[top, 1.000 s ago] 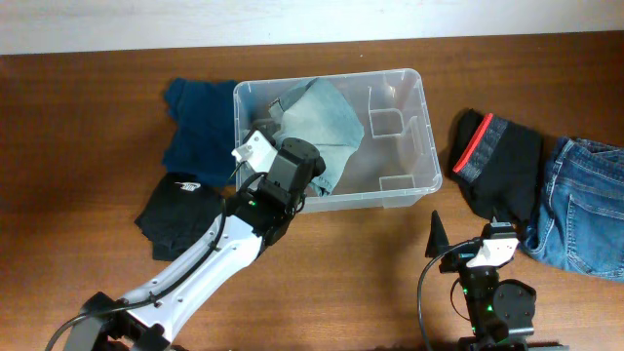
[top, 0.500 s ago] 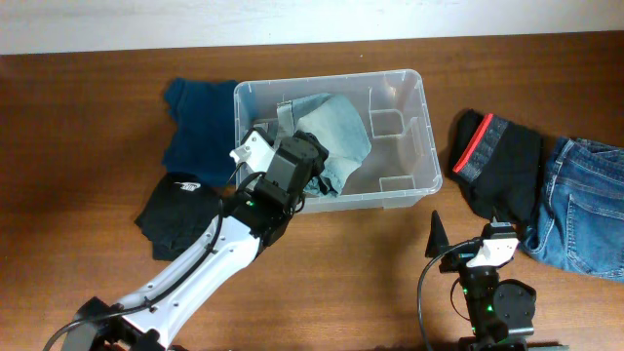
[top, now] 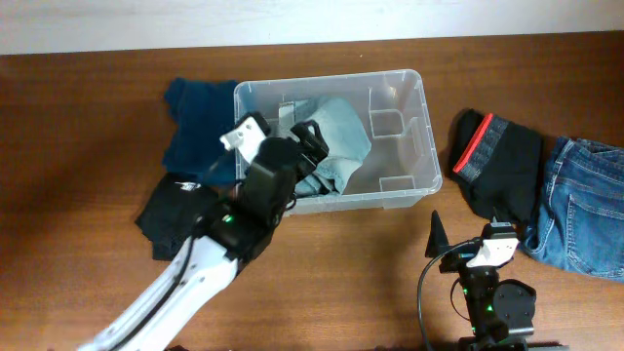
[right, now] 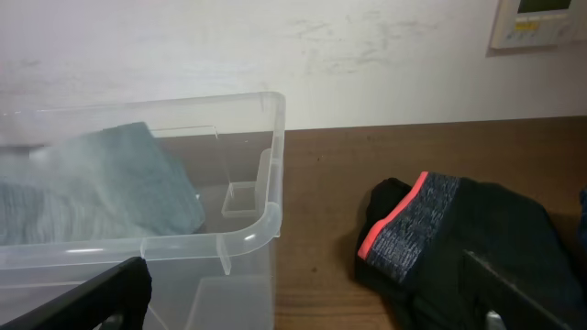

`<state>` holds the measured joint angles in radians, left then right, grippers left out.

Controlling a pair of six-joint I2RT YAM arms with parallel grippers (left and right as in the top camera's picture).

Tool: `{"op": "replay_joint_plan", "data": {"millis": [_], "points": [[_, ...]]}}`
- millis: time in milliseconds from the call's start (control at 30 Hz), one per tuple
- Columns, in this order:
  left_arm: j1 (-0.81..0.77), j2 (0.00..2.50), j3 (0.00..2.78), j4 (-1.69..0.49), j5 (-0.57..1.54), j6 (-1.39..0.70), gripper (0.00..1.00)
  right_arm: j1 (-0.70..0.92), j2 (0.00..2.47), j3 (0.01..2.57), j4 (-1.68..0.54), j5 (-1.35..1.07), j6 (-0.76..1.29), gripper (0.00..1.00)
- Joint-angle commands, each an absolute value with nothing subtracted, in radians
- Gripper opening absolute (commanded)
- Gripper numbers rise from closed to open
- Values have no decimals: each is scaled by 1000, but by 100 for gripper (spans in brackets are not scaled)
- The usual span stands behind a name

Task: Pack container
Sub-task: 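Lower the jeans into the container and open the left gripper, then push and tuck the jeans down inside the container with the left gripper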

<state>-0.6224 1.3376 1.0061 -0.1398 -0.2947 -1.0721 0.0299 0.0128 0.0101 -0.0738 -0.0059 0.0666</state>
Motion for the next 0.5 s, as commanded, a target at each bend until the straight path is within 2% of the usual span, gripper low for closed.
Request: {"op": "replay_joint_plan", "data": {"millis": [0, 33, 167, 267, 300, 333, 467], "points": [[-619, 1261, 1007, -126, -263, -875, 93, 33, 6, 6, -79, -15, 60, 99], [-619, 1249, 1007, -111, -246, -816, 89, 33, 6, 6, -79, -15, 60, 98], [-619, 1230, 1021, -62, -171, -622, 41, 33, 6, 6, -79, -15, 60, 98], [-619, 1232, 1063, -100, -168, -565, 11, 33, 6, 6, -79, -15, 60, 98], [-619, 1235, 1082, -116, -168, -548, 4, 33, 6, 6, -79, -15, 60, 99], [-619, 1240, 1102, -133, -168, -535, 0, 33, 6, 6, -79, -15, 60, 98], [-619, 1293, 1244, -272, -155, -458, 0, 33, 6, 6, -79, -15, 60, 99]]}}
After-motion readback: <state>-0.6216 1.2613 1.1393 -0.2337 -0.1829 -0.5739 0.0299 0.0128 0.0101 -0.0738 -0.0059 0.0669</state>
